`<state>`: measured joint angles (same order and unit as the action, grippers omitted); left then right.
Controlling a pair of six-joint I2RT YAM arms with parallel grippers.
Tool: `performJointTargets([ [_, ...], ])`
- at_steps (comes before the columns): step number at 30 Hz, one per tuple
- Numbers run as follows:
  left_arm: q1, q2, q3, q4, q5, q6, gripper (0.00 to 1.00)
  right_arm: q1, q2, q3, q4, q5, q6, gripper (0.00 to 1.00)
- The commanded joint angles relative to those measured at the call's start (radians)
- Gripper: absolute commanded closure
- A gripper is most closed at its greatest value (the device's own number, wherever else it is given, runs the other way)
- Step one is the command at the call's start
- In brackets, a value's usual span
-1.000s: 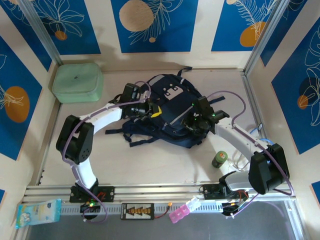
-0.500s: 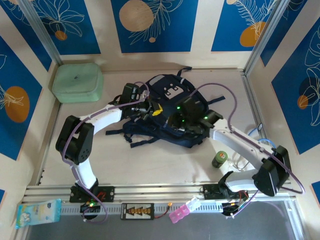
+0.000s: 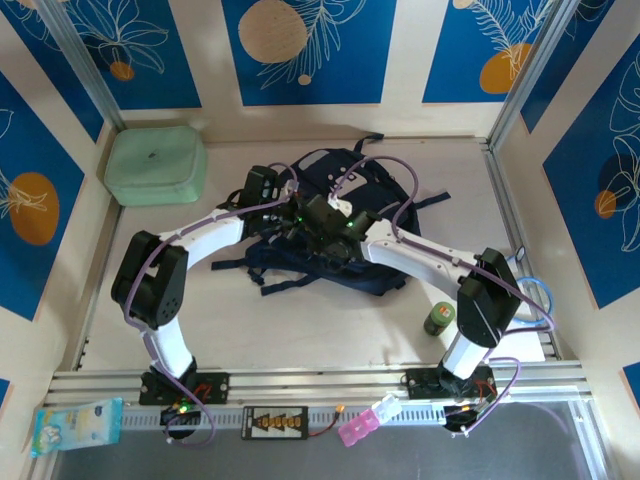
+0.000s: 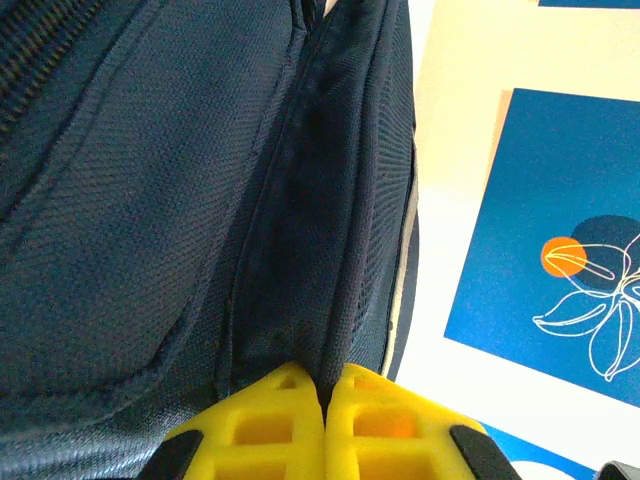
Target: Pack books, pencil case, and school supplies into a backpack
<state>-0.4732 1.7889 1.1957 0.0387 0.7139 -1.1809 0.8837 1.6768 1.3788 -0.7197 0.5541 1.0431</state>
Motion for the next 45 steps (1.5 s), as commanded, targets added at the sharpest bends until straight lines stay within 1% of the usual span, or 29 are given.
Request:
performJointTargets([
  [1, 0.010, -0.023, 0.011, 0.109, 0.033, -0.001, 1.00, 0.013, -0.005, 0.002, -0.060, 0.079, 0.072, 0.66],
  [8, 0.014, -0.017, 0.017, 0.096, 0.032, 0.009, 1.00, 0.020, -0.045, -0.054, -0.055, 0.085, 0.111, 0.66],
  [16, 0.015, -0.012, 0.024, 0.086, 0.035, 0.021, 1.00, 0.026, -0.132, -0.118, 0.027, 0.031, 0.059, 0.66],
  [19, 0.015, -0.011, 0.022, 0.084, 0.035, 0.022, 1.00, 0.026, -0.144, -0.115, 0.008, 0.004, 0.050, 0.66],
  [26, 0.014, -0.014, 0.022, 0.085, 0.036, 0.023, 1.00, 0.019, -0.108, -0.113, -0.076, 0.031, 0.069, 0.66],
  [32, 0.014, -0.017, 0.016, 0.086, 0.036, 0.023, 1.00, 0.009, -0.070, -0.095, -0.074, 0.039, 0.055, 0.69],
  [36, 0.013, -0.021, 0.016, 0.084, 0.041, 0.023, 1.00, -0.006, -0.052, -0.078, -0.067, 0.027, 0.042, 0.70],
  [39, 0.014, -0.026, 0.013, 0.087, 0.043, 0.024, 1.00, -0.013, -0.043, -0.072, -0.055, 0.041, 0.032, 0.70],
  [45, 0.012, -0.026, 0.010, 0.092, 0.043, 0.018, 1.00, -0.034, -0.003, -0.037, -0.062, 0.049, 0.011, 0.75],
])
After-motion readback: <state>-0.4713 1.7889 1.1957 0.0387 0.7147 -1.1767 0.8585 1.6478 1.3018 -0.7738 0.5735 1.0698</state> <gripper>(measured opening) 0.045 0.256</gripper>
